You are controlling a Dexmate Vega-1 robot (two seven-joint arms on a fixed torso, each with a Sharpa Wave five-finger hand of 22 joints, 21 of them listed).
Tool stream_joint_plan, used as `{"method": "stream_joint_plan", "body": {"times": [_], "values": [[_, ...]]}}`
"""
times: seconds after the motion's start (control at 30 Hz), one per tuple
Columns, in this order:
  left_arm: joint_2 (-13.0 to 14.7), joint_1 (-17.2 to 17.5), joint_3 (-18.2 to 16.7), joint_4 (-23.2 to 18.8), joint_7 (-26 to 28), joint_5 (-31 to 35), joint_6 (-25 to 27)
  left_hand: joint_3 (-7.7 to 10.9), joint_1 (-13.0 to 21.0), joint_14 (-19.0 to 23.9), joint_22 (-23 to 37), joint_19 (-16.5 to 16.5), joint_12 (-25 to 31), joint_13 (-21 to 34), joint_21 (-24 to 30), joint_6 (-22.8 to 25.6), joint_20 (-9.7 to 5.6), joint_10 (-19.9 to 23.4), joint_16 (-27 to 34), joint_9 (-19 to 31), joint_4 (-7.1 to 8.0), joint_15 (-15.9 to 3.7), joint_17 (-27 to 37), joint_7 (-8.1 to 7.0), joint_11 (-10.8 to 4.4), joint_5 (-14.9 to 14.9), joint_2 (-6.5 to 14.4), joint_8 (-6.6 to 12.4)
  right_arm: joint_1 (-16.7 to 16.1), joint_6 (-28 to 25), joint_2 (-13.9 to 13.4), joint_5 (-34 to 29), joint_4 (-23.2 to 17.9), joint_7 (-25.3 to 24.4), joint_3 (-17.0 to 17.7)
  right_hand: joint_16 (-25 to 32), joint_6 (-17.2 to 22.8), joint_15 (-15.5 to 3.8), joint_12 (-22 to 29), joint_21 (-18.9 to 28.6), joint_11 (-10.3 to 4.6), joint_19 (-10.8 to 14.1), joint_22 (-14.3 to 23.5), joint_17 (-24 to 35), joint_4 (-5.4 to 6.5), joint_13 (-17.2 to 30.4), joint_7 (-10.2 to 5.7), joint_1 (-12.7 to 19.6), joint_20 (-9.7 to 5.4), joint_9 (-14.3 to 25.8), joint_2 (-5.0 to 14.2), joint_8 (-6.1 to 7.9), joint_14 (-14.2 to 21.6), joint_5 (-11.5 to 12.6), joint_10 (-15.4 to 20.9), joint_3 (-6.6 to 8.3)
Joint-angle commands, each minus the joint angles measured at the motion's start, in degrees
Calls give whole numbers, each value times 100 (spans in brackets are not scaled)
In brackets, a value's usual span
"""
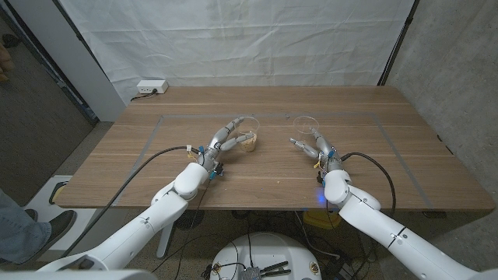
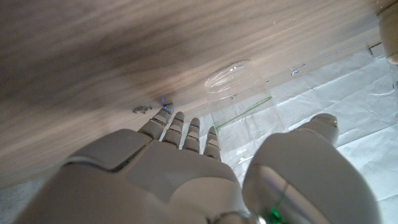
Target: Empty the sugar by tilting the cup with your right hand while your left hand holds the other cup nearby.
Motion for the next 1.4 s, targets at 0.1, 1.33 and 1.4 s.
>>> {"method": "stream_joint_plan", "body": {"times": [0.1, 1.33, 1.4], "values": [[193, 134, -71, -212, -130, -78, 72, -108, -60, -246, 21, -163, -6, 27, 24, -324, 48, -297, -22, 22, 36, -119, 17, 82, 133, 35, 10, -39, -5, -95, 23, 4, -67, -9, -45, 41, -28, 41, 38, 59, 36, 21, 24, 10, 5, 7, -21, -46, 87, 8, -4, 36, 4, 42, 11, -31], [685, 833, -491, -956, 225, -176, -33, -210, -144, -516, 29, -340, 58, 40, 45, -634, 120, -667, 26, 23, 116, -3, 27, 246, 217, 61, 62, 41, -330, 30, 97, 33, -224, -381, 51, 39, -85, 103, 71, 70, 108, -22, 19, 11, 90, 5, 7, -244, 160, 2, -93, 45, -69, 67, -16, -195], [686, 833, -493, -951, 208, -192, -66, -211, -145, -510, 29, -333, 65, 40, 50, -624, 114, -659, 31, 23, 119, -11, 27, 240, 205, 61, 67, 48, -380, 92, 106, 101, -236, -407, 117, 42, -82, 101, 78, 70, 103, -24, 19, 11, 96, 5, 5, -258, 158, 2, -96, 48, -66, 67, -3, -204]]}}
